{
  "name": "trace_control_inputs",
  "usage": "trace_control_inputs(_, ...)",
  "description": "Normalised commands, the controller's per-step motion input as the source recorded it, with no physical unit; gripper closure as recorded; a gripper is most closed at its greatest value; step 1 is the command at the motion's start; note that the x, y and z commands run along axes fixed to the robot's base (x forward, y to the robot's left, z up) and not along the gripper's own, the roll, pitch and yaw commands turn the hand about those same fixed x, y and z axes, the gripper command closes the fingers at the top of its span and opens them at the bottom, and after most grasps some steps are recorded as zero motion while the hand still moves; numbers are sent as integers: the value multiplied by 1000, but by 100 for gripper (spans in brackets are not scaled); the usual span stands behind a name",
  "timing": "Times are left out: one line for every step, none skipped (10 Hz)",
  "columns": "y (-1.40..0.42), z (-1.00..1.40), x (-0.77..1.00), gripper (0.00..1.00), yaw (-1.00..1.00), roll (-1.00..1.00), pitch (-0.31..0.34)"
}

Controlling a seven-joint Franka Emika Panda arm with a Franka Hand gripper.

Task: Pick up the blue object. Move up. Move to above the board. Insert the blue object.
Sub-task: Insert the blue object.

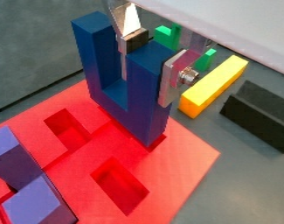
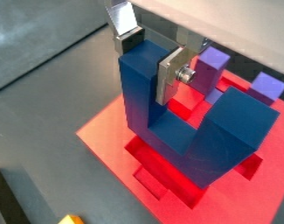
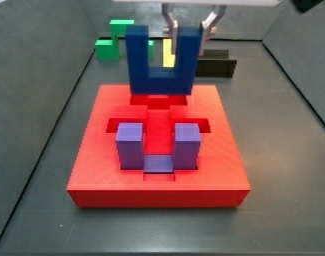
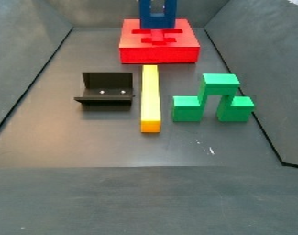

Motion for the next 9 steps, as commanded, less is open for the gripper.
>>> trace_control_inputs(0, -231, -197, 100, 0, 0, -84)
trace_control_inputs(0, -214, -163, 100, 0, 0, -86)
trace_control_inputs(0, -203, -117, 100, 0, 0, -70)
trace_control_inputs(0, -240, -100, 100, 0, 4, -77)
trace_control_inputs(0, -240, -20, 100, 0, 0, -59)
trace_control_inputs(0, -200, 69, 100, 49, 0, -14)
trace_control_inputs(77, -57, 291, 100, 6, -114, -37)
trace_control_inputs(120, 0, 294, 100, 0, -174, -71)
trace_control_inputs(140, 0, 206, 100, 0, -109, -60)
